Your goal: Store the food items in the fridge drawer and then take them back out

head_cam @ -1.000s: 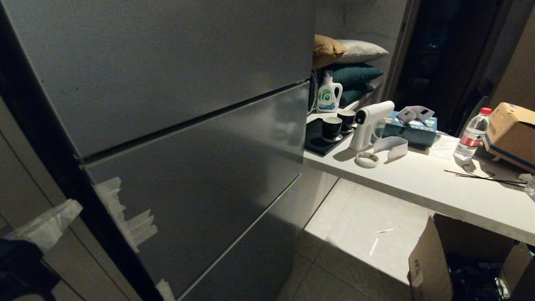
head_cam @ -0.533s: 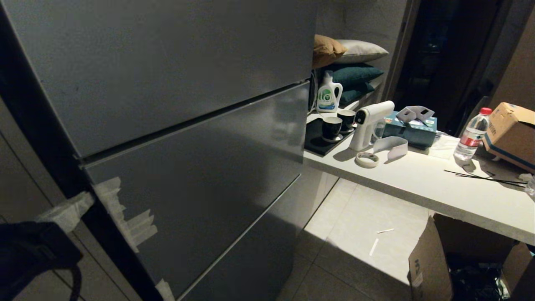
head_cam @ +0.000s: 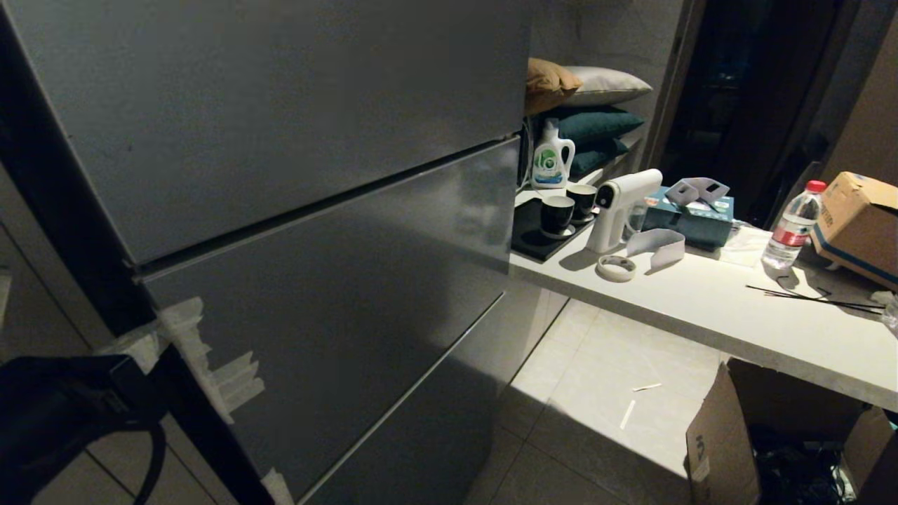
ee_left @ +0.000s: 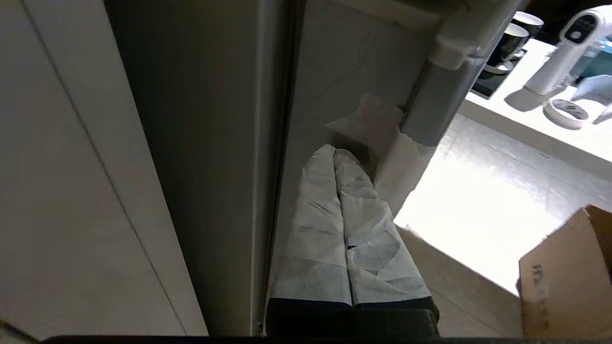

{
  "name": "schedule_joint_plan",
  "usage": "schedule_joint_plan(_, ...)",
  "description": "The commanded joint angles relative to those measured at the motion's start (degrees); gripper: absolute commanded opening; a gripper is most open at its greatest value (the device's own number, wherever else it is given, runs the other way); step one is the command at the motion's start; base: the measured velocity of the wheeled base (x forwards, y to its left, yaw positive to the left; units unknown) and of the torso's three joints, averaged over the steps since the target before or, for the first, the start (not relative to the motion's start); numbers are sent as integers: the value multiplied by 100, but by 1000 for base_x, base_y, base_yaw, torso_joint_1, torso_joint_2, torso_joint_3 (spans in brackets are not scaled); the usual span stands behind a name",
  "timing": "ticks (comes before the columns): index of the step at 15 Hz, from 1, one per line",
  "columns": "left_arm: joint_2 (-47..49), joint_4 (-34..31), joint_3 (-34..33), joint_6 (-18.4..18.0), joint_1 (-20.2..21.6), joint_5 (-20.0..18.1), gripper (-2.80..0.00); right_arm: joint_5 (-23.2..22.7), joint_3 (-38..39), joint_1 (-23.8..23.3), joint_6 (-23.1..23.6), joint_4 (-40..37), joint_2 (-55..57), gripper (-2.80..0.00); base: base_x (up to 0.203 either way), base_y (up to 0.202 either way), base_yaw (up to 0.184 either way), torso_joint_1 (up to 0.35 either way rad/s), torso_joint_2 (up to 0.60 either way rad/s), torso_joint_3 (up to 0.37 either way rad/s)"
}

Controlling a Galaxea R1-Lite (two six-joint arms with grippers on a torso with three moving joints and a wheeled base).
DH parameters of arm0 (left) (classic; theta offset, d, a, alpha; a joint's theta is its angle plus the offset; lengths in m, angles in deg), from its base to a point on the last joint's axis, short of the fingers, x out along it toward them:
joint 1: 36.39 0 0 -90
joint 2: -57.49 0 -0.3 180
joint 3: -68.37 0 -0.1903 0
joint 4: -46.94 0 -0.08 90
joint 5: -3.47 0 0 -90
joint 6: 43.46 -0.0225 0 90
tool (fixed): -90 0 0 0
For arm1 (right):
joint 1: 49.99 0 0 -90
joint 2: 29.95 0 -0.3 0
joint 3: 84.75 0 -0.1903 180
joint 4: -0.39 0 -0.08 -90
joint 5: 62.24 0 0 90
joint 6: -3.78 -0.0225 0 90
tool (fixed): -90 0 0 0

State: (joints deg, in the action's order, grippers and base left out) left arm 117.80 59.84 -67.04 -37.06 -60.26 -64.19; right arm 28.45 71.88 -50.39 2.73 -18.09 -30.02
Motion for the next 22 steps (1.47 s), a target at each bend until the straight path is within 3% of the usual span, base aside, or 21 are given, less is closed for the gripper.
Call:
schedule_joint_plan(1,-10,12,-55,6,-33,-316,-280,1,176,5,-1,4,7,-280,0,0,0,0,0,0)
schedule_joint_plan(5,29,12,-128,369,-78,-1293,-280,1,176,4,-1,4,7,-280,0,0,0,0,0,0)
schedule_joint_plan(8,36,12,-209,405,-193,-1679,-280,1,176,5,-1,4,7,-280,0,0,0,0,0,0)
schedule_joint_plan(17,1,3,-260,383,-2227,-1742,-280,1,176,4,-1,4,7,-280,0,0,0,0,0,0)
schedule_joint_plan(22,4,3,-242,411,-3153,-1746,-280,-3,176,-3,-1,4,7,-280,0,0,0,0,0,0)
